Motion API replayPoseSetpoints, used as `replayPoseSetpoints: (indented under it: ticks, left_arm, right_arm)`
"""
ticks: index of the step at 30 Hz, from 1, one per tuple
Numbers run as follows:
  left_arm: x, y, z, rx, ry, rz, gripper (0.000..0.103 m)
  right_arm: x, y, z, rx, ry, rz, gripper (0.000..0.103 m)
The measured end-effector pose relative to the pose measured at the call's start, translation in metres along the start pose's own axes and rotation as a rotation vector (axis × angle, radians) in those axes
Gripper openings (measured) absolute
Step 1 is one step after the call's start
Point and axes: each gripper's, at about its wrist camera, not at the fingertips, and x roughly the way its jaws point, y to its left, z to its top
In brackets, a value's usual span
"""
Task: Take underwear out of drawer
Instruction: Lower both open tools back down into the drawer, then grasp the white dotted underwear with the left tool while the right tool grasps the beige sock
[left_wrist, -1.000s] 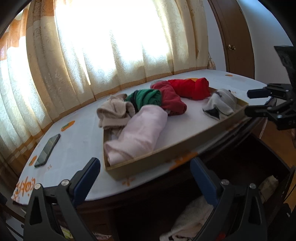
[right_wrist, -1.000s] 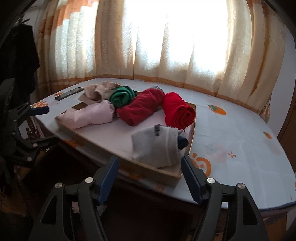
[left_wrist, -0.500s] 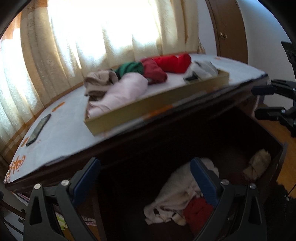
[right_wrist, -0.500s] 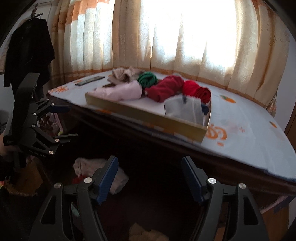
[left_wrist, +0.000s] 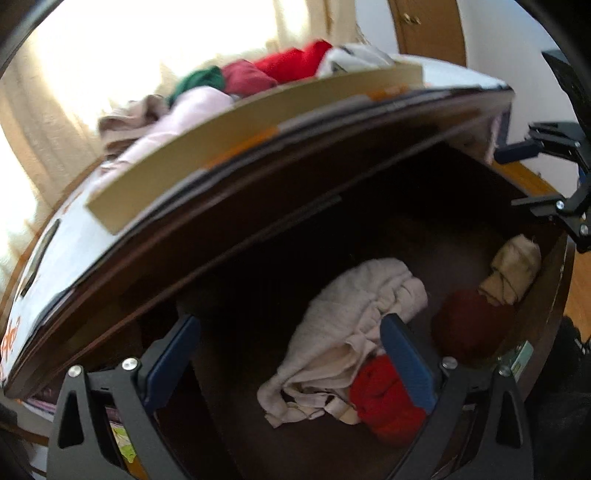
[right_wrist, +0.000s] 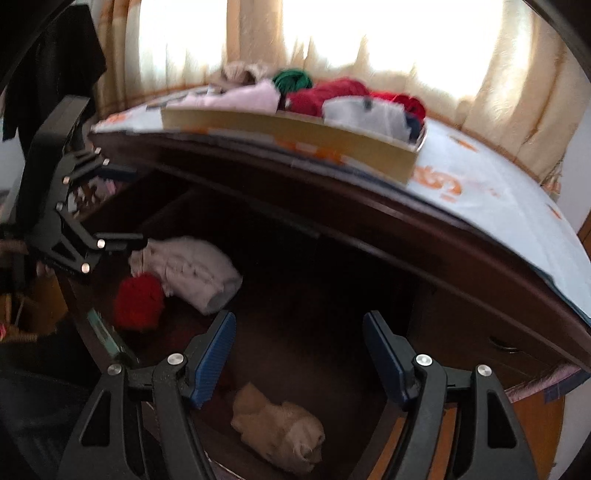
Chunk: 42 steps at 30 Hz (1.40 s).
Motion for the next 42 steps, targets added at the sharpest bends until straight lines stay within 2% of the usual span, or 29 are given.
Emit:
replayPoseSetpoints:
  ticks: [6, 12, 18, 23, 31, 36, 42]
  left_arm:
    - [0.013, -0.011, 0.010, 0.086, 0.052, -0.042, 0.099]
    - [0.030, -0.020, 0.023, 0.133, 0.109, -0.097, 0.098]
    - [0.046, -0.033, 0.032, 0.211, 0.161, -0.142, 0.092]
    - [0.055, -0.043, 0.037, 0.234, 0.190, -0.171, 0.086]
    - [0.068, -0.055, 0.039, 0.263, 0.219, -0.209, 0.084]
    - [0.073, -0.059, 0.039, 0.291, 0.243, -0.227, 0.084]
    - [0.086, -0.064, 0.038, 0.290, 0.280, -0.250, 0.081]
  right_arm:
    - [0.013, -0.006, -0.003, -0.050, 0.105, 0.031, 0.073]
    - [0.020, -0.007, -0.003, -0.096, 0.160, 0.048, 0.073]
    - [0.027, -0.006, -0.002, -0.177, 0.255, 0.090, 0.073]
    - [0.036, -0.003, -0.001, -0.283, 0.378, 0.128, 0.072]
    - [0.068, 0.006, -0.006, -0.395, 0.570, 0.181, 0.050]
    - [0.083, 0.008, -0.008, -0.425, 0.668, 0.233, 0.048]
    - [0.095, 0.008, -0.012, -0.463, 0.763, 0.256, 0.048]
